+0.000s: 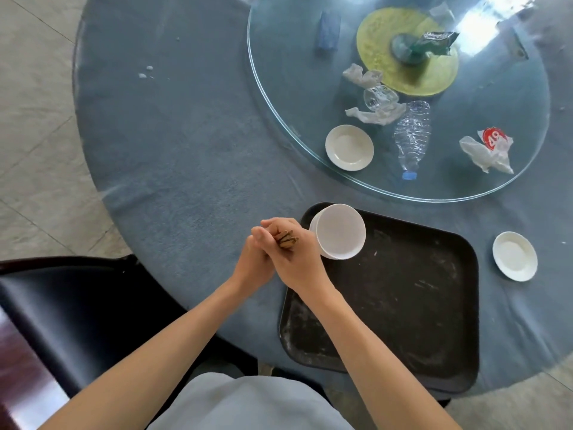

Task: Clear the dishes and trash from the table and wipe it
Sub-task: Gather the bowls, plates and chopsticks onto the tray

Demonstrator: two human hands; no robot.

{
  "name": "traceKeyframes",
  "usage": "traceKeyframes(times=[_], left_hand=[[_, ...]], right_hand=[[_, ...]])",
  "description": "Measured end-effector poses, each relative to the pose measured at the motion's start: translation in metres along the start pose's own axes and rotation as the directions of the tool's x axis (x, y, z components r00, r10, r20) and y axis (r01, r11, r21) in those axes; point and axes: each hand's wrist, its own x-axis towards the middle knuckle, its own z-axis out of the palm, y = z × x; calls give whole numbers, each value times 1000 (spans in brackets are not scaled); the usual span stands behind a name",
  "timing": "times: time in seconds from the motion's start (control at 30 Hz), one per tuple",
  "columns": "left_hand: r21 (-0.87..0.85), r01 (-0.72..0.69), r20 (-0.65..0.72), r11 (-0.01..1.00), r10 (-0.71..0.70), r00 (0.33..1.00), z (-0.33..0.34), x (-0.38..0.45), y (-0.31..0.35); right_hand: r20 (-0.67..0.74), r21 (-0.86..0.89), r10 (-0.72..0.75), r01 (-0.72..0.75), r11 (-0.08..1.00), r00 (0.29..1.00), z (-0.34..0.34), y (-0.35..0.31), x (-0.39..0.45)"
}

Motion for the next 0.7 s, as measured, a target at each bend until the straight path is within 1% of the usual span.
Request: traceKeyframes(times=[0.07, 0.1, 0.17, 0.23, 0.3, 0.37, 0.47, 0.53, 0.6, 0.67, 0.7], left_hand=[[26, 13, 22, 1000, -13, 1000, 0, 3, 0], [37, 22, 28, 999, -23, 999, 0, 3, 1], [59, -23, 50, 998, 20, 999, 1, 2, 7], [34, -89, 103, 995, 85, 991, 7, -1, 24], [-14, -126, 183, 992, 127, 975, 18, -9, 42], [-62, -116, 291, 991, 130, 948, 34, -19, 57], [-166, -77, 474, 983, 148, 868, 62, -35, 73], [-192, -4, 525, 981, 106, 845, 84, -43, 77], [-162, 90, 535, 983, 11, 845, 110, -50, 75], [-77, 237, 508, 968, -166, 845, 136, -53, 65], [-21, 316, 487, 949, -266, 832, 147, -51, 60]], right_hand=[[0, -9, 29, -29, 1000, 1000, 2, -3, 2], [-3, 19, 54, -54, 998, 999, -1, -7, 3], [-32, 91, 92, -89, 992, 995, -12, -16, 4], [-61, 143, 125, -115, 983, 990, -29, -25, 0], [-113, 192, 177, -153, 969, 978, -51, -28, -8], [-201, 238, 239, -189, 953, 950, -77, -27, -16], [-288, 334, 338, -237, 912, 896, -113, -19, -29], [-306, 333, 397, -293, 896, 866, -128, -7, -38], [-286, 269, 472, -403, 875, 834, -138, 12, -45], [-235, 176, 570, -542, 821, 787, -143, 37, -53], [-203, 146, 634, -617, 773, 747, -144, 51, -59]])
